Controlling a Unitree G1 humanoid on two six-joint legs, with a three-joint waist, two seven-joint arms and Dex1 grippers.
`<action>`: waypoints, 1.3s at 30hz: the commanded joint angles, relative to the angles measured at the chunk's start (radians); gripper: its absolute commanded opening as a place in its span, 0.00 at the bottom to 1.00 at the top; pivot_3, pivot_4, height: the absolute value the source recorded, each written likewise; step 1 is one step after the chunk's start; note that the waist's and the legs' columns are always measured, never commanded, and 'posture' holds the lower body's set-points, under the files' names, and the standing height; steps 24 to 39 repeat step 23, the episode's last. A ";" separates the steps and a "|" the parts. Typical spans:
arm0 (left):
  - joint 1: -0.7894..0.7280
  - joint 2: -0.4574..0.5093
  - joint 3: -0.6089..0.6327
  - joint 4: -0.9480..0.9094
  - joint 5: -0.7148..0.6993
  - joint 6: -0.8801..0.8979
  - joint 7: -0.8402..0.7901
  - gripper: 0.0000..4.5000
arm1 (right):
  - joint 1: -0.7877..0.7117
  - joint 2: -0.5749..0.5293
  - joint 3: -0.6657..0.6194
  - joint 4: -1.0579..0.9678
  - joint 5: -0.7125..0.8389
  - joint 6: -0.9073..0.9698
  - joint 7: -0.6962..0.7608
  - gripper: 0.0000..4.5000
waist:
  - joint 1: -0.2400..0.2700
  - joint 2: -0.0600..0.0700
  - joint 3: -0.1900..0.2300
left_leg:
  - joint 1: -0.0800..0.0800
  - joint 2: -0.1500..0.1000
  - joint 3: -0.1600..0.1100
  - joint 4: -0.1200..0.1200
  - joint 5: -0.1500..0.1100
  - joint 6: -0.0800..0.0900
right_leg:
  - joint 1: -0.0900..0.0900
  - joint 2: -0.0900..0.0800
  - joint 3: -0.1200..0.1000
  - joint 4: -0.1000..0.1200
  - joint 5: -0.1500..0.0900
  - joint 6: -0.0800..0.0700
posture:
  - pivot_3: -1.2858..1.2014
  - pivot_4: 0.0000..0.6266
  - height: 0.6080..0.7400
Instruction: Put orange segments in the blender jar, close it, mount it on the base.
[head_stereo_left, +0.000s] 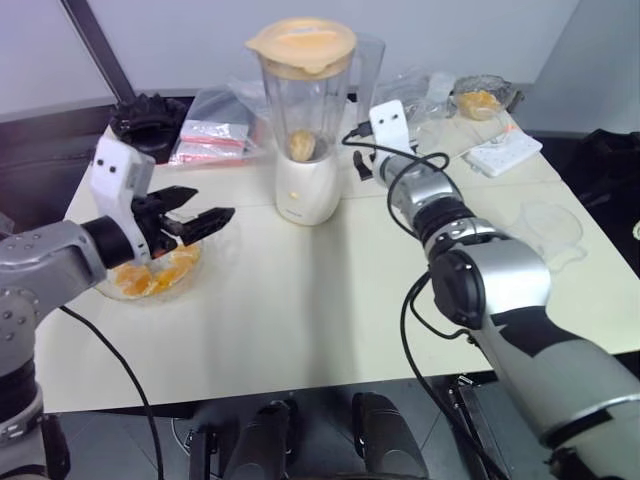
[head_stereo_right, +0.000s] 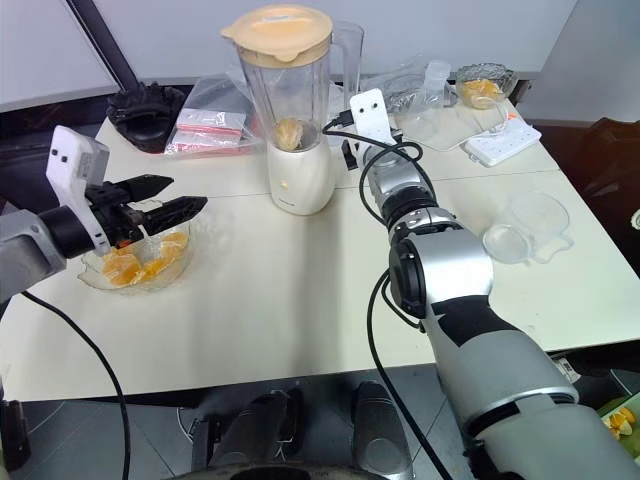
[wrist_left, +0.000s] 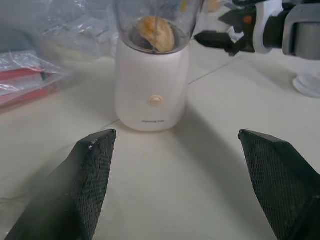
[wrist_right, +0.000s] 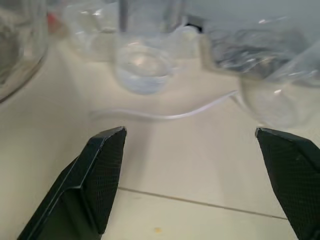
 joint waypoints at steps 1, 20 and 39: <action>-0.033 0.002 -0.006 0.003 0.012 -0.039 -0.012 0.92 | -0.019 -0.012 0.006 -0.044 0.000 -0.029 0.005 0.98 | 0.000 0.000 0.000 | 0.000 0.000 0.000 0.000 0.000 0.000 | 0.000 0.000 0.000 0.000 0.000 0.000 | 0.52 0.24 1.00; 0.034 -0.209 -0.291 0.088 0.217 -0.247 -0.079 0.92 | 0.773 -0.098 0.019 -1.230 0.298 0.186 0.404 0.98 | 0.027 0.000 0.000 | 0.000 0.000 0.000 0.000 -0.001 0.002 | 0.001 0.000 0.000 -0.001 -0.001 0.001 | 0.52 0.24 1.00; 0.080 -0.230 -0.294 0.103 0.246 -0.305 -0.120 0.92 | 0.955 -0.130 -0.007 -1.559 0.383 0.328 0.420 0.98 | 0.031 0.001 0.000 | -0.002 0.000 0.000 0.000 -0.001 0.002 | -0.001 -0.001 0.001 -0.001 -0.001 0.001 | 0.52 0.24 1.00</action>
